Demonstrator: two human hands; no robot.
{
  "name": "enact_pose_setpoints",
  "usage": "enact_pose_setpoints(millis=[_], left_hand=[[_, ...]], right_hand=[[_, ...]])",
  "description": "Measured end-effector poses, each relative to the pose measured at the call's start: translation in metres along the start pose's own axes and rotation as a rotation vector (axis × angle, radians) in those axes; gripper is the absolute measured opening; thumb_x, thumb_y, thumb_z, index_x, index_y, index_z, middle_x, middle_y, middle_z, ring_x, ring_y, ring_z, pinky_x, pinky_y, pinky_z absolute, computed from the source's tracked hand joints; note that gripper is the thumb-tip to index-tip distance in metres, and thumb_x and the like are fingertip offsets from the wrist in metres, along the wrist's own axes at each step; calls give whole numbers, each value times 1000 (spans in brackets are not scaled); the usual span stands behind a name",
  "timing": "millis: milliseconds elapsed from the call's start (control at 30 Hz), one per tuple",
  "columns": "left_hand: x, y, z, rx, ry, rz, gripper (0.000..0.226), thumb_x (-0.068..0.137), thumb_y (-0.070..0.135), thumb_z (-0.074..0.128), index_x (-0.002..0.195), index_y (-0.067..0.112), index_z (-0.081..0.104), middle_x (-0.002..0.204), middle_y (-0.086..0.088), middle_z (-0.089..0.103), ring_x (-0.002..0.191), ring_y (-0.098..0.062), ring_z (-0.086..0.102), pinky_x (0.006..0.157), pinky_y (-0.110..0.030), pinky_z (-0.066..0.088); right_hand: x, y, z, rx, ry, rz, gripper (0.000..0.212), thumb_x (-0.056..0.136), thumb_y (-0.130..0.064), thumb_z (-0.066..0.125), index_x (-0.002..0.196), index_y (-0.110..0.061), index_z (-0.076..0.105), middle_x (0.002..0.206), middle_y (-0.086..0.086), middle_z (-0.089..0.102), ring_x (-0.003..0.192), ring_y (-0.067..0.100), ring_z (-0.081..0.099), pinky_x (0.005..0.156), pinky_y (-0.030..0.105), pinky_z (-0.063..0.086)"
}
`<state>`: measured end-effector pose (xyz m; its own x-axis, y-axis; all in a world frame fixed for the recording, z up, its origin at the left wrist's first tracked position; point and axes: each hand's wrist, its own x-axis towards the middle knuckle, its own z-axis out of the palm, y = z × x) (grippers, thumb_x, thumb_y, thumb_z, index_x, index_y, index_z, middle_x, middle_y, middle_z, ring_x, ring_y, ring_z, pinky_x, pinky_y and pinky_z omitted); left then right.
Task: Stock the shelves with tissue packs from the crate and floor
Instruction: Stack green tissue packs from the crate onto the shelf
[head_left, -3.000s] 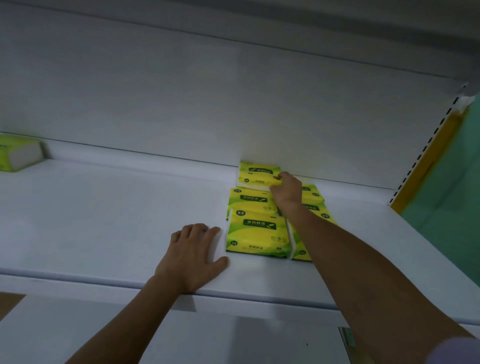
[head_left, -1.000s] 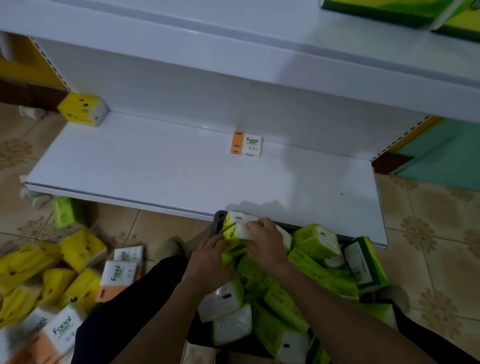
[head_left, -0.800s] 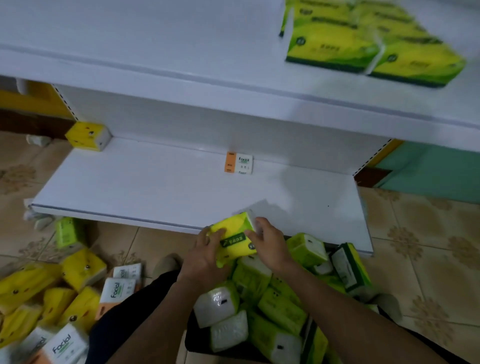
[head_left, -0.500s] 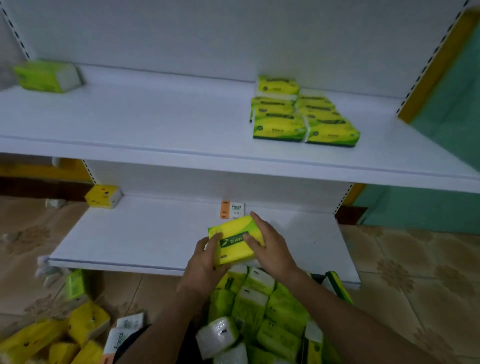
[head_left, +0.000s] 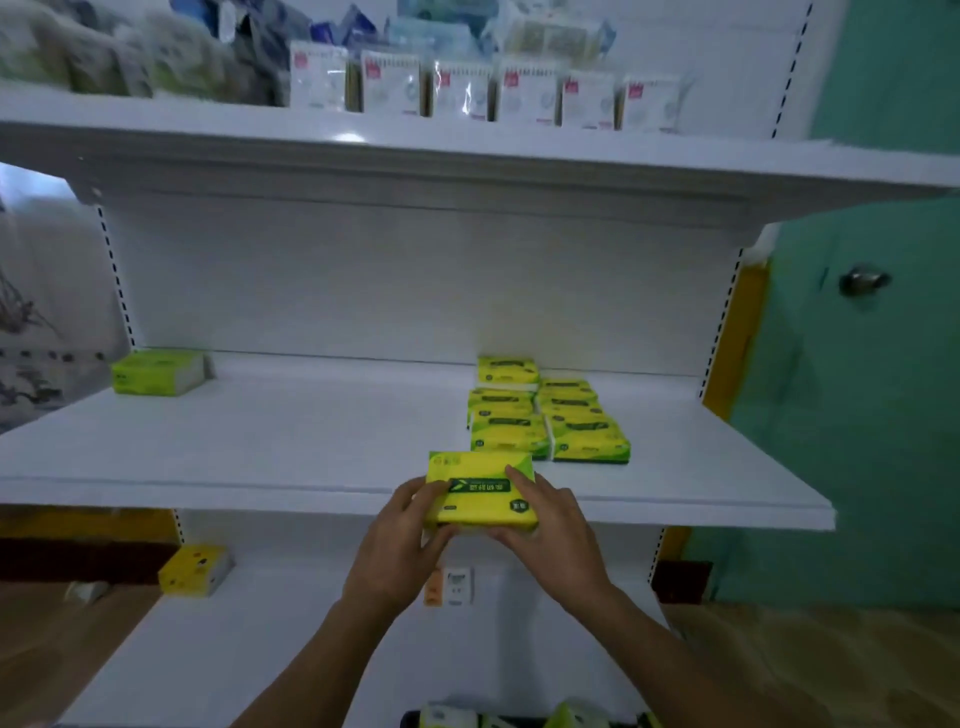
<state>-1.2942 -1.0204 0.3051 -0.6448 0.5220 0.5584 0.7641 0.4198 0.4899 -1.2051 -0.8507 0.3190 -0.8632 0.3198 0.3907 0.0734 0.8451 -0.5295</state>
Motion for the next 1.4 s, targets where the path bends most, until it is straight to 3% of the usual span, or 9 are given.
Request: enact_pose_setpoints(millis=[67, 233, 367, 567, 733, 800, 867, 1167, 1400], left_hand=[[19, 6, -1, 2, 23, 34, 50, 79, 45, 48, 116, 14, 59, 117, -7, 61, 104, -13, 53, 82, -21, 43], [59, 2, 12, 12, 27, 51, 42, 77, 29, 61, 115, 13, 61, 117, -7, 62, 102, -20, 61, 83, -22, 45], [86, -14, 29, 2, 22, 5, 42, 88, 19, 60, 128, 16, 50, 128, -3, 54, 108, -20, 58, 87, -26, 45], [115, -43, 53, 111, -134, -106, 53, 93, 34, 49, 141, 23, 29, 141, 3, 41, 122, -12, 47, 96, -24, 39], [113, -63, 65, 210, -233, -83, 56, 86, 50, 34, 133, 22, 44, 128, 0, 55, 114, -19, 53, 93, -29, 42], [114, -69, 68, 245, -192, 2, 56, 75, 49, 34, 113, 19, 62, 103, 0, 68, 91, -21, 65, 75, -30, 52], [113, -76, 69, 270, -152, 55, 41, 72, 45, 41, 92, 22, 68, 84, 6, 70, 72, -16, 67, 58, -25, 53], [107, -74, 71, 325, -134, 40, 31, 74, 43, 43, 95, 31, 63, 91, 15, 62, 85, -5, 50, 65, -24, 49], [104, -67, 69, 317, -200, -8, 36, 77, 38, 41, 93, 20, 69, 92, 4, 68, 80, -19, 66, 63, -31, 54]], right_hand=[[13, 0, -12, 76, 16, 27, 72, 79, -35, 72, 141, -31, 36, 141, -1, 44, 124, 17, 42, 101, 27, 37], [50, 13, -26, 161, 16, 39, 65, 77, -21, 75, 136, -19, 48, 130, 2, 55, 114, 13, 53, 92, 17, 38], [97, 30, -25, 147, 19, 75, 60, 81, -21, 72, 135, -12, 48, 139, 7, 50, 128, 18, 45, 103, 21, 32], [165, 60, -14, 45, -8, 145, 57, 89, -23, 62, 139, -7, 41, 144, 11, 43, 134, 22, 38, 107, 23, 28], [200, 75, 8, -2, -2, 228, 53, 95, -21, 53, 142, -5, 35, 146, 13, 39, 136, 26, 35, 108, 31, 31], [208, 79, 14, -39, 8, 238, 53, 95, -24, 53, 142, -7, 36, 144, 13, 43, 133, 27, 39, 107, 34, 35], [214, 82, 17, -123, 15, 241, 51, 94, -28, 54, 141, -12, 40, 139, 11, 49, 129, 29, 43, 104, 37, 40], [232, 91, 20, -265, 1, 247, 46, 93, -30, 53, 136, -16, 44, 128, 12, 56, 120, 32, 46, 93, 38, 44], [212, 82, 14, -297, 20, 247, 56, 89, -27, 56, 140, -14, 35, 130, 14, 49, 122, 32, 41, 95, 40, 40]])
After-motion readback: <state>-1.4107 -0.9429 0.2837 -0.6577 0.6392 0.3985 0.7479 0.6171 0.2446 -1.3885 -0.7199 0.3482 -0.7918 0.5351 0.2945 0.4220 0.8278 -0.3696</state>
